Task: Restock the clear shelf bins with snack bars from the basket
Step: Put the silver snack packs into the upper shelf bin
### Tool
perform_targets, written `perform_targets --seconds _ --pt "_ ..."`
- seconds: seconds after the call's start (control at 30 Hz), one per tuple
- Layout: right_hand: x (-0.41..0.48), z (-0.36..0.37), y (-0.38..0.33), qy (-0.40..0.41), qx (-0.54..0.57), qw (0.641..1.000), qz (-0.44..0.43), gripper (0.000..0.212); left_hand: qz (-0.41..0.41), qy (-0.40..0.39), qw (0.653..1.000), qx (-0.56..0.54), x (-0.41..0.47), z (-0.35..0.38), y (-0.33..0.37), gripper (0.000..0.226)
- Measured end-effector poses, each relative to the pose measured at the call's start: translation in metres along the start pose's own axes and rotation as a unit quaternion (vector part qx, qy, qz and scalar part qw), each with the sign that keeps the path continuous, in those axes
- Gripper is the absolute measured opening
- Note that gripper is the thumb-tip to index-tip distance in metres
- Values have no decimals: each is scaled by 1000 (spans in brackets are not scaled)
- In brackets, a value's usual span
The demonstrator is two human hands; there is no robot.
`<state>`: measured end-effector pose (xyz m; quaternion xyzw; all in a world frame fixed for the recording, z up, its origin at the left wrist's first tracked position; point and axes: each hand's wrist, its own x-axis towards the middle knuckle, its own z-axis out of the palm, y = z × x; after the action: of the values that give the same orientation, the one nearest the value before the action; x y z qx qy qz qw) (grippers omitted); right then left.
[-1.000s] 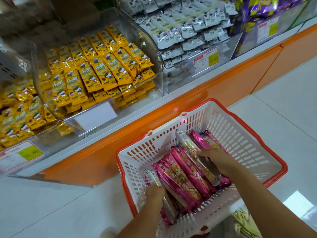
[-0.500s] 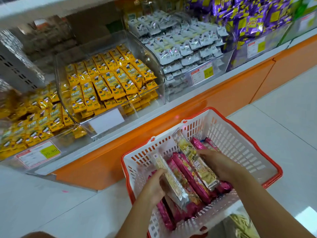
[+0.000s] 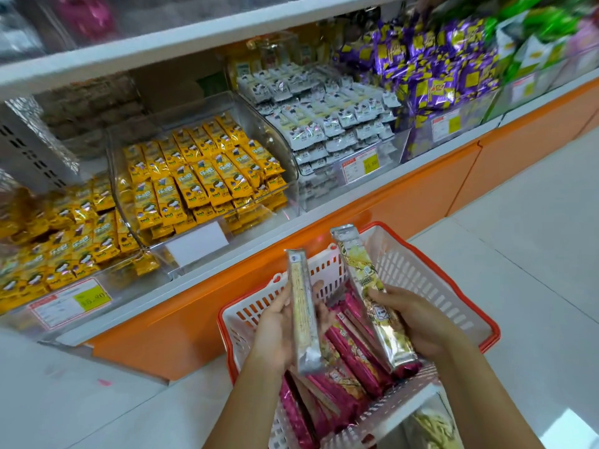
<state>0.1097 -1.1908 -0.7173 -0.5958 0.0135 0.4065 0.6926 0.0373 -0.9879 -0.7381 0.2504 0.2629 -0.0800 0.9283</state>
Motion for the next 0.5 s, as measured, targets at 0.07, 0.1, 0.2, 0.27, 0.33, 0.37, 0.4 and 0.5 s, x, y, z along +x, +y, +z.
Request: perform_targets --seconds 0.07,0.1,0.2,0.27,0.33,0.37,0.4,0.5 --pt "-4 4 -8 1 11 1000 -17 33 -15 8 996 87 -6 7 2 44" --pt "-6 6 -11 2 10 1000 -27 36 -19 14 990 137 -8 10 2 38" --pt "-6 14 -17 42 -30 997 -63 71 -8 49 967 251 -11 22 3 26" --pt "-8 22 -16 61 -47 995 -65 84 6 47 963 266 -14 27 5 31" --pt "-13 32 -14 62 -56 994 -72 84 -1 19 969 248 -19 32 7 41" --pt "-14 36 -12 64 -63 993 -80 84 -2 14 971 239 -21 32 7 43" --pt "-13 38 -11 75 -74 991 -87 84 -4 16 972 234 -24 33 8 43" --pt "-17 45 -16 93 -66 989 -92 55 10 41 967 253 -27 34 8 31"
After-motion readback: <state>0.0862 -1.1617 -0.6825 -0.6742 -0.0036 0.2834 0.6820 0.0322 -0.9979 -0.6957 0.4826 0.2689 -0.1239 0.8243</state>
